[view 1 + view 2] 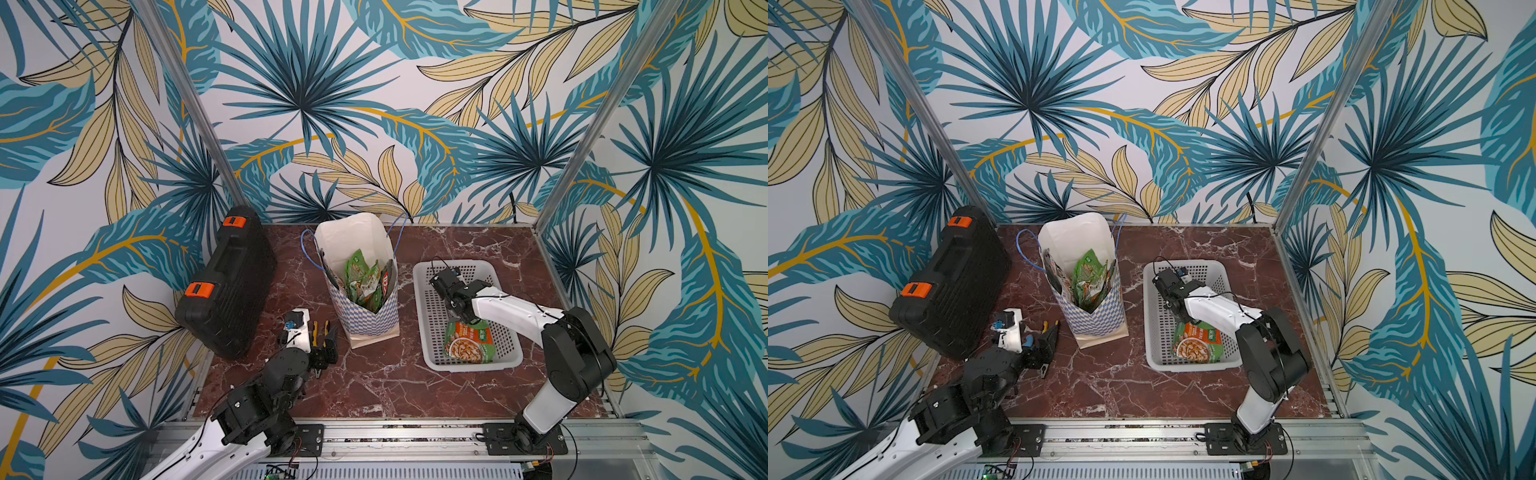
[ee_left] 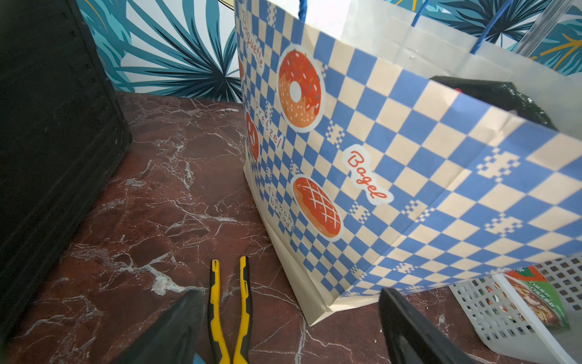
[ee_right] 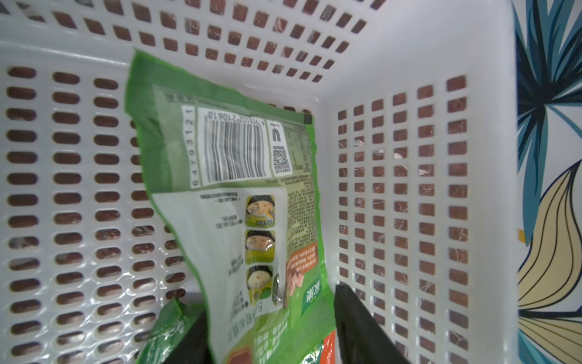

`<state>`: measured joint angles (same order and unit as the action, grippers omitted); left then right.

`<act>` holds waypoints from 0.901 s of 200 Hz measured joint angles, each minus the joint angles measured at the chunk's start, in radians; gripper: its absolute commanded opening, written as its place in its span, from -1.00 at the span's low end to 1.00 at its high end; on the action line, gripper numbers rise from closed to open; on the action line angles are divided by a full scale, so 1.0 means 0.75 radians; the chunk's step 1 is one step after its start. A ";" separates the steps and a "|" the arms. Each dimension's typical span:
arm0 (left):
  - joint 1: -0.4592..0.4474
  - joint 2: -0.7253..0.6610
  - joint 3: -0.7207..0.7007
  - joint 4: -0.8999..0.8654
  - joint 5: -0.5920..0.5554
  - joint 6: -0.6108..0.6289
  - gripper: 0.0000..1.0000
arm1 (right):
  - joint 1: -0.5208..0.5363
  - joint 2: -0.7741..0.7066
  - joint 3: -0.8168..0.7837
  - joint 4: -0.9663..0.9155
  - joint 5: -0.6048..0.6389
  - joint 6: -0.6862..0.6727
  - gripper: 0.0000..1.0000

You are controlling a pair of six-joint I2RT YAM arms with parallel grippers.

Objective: Place the condiment packets inside the bag
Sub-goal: Pick up the condiment packet from the storage box.

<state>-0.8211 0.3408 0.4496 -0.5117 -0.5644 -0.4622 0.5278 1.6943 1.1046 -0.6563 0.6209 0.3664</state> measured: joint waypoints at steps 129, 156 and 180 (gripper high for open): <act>0.000 -0.016 0.000 -0.001 -0.001 0.000 0.82 | -0.014 -0.509 -0.091 -0.034 -0.052 -0.026 -1.00; 0.000 -0.020 0.000 -0.001 -0.001 0.000 0.82 | -0.013 -0.689 -0.082 -0.036 -0.124 -0.048 -1.00; 0.000 -0.020 0.000 -0.001 -0.001 0.000 0.83 | -0.013 -0.832 -0.037 -0.039 -0.210 -0.064 -1.00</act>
<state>-0.8211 0.3256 0.4496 -0.5121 -0.5652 -0.4622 0.5179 1.0702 1.0767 -0.6853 0.4633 0.3183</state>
